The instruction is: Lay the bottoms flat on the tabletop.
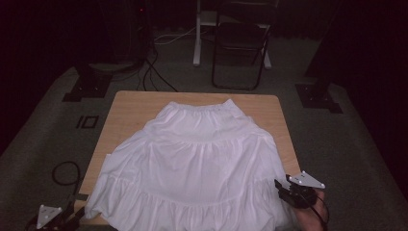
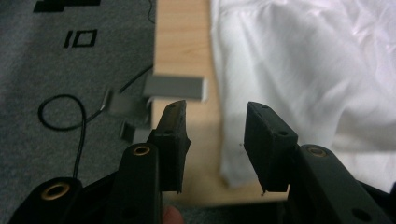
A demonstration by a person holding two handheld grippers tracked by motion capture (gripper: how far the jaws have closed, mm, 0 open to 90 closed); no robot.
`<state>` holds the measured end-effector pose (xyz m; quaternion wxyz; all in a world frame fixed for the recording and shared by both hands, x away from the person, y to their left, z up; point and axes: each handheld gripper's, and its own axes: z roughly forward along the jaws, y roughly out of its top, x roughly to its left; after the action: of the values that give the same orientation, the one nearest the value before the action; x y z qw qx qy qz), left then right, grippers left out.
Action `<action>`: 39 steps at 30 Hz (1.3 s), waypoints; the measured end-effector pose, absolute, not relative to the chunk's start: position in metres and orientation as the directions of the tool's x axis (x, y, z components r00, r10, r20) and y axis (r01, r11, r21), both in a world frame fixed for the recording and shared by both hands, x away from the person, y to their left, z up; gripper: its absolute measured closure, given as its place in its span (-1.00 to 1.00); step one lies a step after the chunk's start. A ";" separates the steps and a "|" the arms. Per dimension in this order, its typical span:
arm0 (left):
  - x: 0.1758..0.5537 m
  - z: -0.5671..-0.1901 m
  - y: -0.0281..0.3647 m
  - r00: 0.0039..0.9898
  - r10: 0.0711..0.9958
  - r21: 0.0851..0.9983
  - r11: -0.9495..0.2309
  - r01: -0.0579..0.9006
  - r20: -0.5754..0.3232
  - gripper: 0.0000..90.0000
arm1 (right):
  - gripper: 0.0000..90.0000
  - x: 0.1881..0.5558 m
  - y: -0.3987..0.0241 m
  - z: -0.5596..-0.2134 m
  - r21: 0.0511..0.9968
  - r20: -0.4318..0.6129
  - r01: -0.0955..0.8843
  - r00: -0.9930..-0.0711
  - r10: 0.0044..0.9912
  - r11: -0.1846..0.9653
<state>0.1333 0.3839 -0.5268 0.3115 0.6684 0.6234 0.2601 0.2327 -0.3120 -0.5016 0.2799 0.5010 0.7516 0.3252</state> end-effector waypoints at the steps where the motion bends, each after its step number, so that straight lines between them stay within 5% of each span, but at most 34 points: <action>1: 0.131 -0.528 0.386 0.088 0.995 0.736 -0.026 0.676 -0.045 0.31 | 0.10 0.231 -0.315 -0.502 0.769 -0.097 0.572 -0.336 0.937 0.284; 18: 0.147 -0.545 0.371 0.161 0.986 0.702 -0.094 0.706 -0.030 0.09 | 0.10 0.220 -0.329 -0.509 0.770 -0.073 0.589 -0.297 0.952 0.243; 20: 0.152 -0.543 0.368 0.169 0.985 0.693 -0.107 0.713 -0.022 0.23 | 0.10 0.220 -0.329 -0.509 0.773 -0.077 0.585 -0.299 0.951 0.247; 24: 0.156 -0.535 0.362 0.213 0.977 0.680 -0.147 0.719 -0.014 0.95 | 0.10 0.218 -0.329 -0.511 0.773 -0.073 0.586 -0.299 0.951 0.244; 39: 0.133 -0.386 0.371 0.250 0.967 0.896 -0.148 0.418 0.043 0.99 | 0.10 0.216 -0.334 -0.513 0.776 -0.068 0.587 -0.284 0.956 0.230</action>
<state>0.1333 0.3708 -0.3864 0.4064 0.6782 0.5107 0.3377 0.2165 -0.3339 -0.5129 0.2823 0.5273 0.7317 0.3269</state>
